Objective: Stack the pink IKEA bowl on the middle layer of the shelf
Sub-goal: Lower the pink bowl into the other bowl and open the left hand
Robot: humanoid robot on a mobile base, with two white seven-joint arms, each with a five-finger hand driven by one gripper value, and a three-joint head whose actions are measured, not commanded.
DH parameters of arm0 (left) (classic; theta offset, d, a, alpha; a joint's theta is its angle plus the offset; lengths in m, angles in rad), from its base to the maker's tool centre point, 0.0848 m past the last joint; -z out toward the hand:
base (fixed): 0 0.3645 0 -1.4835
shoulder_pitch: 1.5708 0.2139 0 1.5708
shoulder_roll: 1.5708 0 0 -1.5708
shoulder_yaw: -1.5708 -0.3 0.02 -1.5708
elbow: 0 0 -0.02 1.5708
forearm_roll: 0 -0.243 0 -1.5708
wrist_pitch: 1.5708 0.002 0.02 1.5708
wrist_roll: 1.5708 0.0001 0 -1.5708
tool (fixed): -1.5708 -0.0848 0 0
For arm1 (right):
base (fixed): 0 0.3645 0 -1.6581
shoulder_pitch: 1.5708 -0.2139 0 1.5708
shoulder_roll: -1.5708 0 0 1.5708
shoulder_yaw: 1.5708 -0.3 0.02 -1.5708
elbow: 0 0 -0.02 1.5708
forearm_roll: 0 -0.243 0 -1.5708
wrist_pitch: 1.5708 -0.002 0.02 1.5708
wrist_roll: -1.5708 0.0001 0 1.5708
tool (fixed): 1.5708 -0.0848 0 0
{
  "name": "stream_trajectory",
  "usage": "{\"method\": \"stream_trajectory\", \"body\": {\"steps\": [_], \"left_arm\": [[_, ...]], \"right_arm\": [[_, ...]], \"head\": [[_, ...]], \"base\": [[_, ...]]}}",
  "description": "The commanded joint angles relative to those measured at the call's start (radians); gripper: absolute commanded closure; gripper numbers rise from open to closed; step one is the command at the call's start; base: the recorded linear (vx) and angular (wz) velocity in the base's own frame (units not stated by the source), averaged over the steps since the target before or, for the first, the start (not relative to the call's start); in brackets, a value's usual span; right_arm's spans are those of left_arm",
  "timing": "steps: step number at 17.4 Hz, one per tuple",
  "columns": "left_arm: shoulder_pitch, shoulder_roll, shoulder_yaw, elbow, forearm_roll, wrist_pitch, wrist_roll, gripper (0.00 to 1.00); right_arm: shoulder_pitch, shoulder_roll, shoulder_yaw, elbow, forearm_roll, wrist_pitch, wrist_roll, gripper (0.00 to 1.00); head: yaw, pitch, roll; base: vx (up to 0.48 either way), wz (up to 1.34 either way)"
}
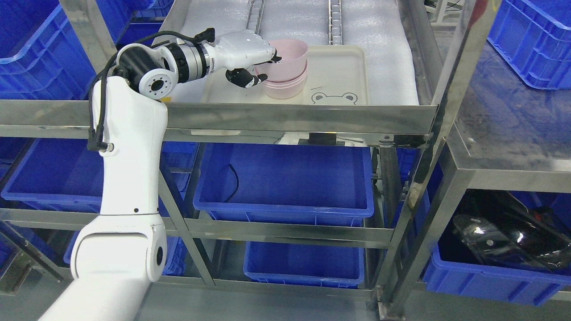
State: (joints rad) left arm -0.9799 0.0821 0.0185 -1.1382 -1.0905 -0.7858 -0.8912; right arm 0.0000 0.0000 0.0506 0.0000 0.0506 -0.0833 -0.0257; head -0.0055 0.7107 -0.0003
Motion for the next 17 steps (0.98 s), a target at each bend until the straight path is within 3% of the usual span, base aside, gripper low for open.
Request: {"method": "stream_trajectory", "body": {"steps": [1, 11, 17], "left_arm": [[-0.016, -0.012, 0.009, 0.031, -0.015, 0.0, 0.0, 0.92], [-0.034, 0.022, 0.026, 0.032, -0.035, 0.0, 0.0, 0.9], [-0.025, 0.007, 0.014, 0.038, -0.034, 0.0, 0.011, 0.75]], "right_arm": [[0.021, -0.017, 0.0, -0.017, 0.0, 0.0, 0.0, 0.0], [0.021, -0.017, 0.0, -0.017, 0.0, 0.0, 0.0, 0.0], [0.021, -0.017, 0.0, -0.017, 0.0, 0.0, 0.0, 0.0]], "head": [[0.0, 0.0, 0.0], [0.0, 0.0, 0.0], [0.0, 0.0, 0.0]], "base": [[0.0, 0.0], [0.0, 0.0], [0.0, 0.0]]}}
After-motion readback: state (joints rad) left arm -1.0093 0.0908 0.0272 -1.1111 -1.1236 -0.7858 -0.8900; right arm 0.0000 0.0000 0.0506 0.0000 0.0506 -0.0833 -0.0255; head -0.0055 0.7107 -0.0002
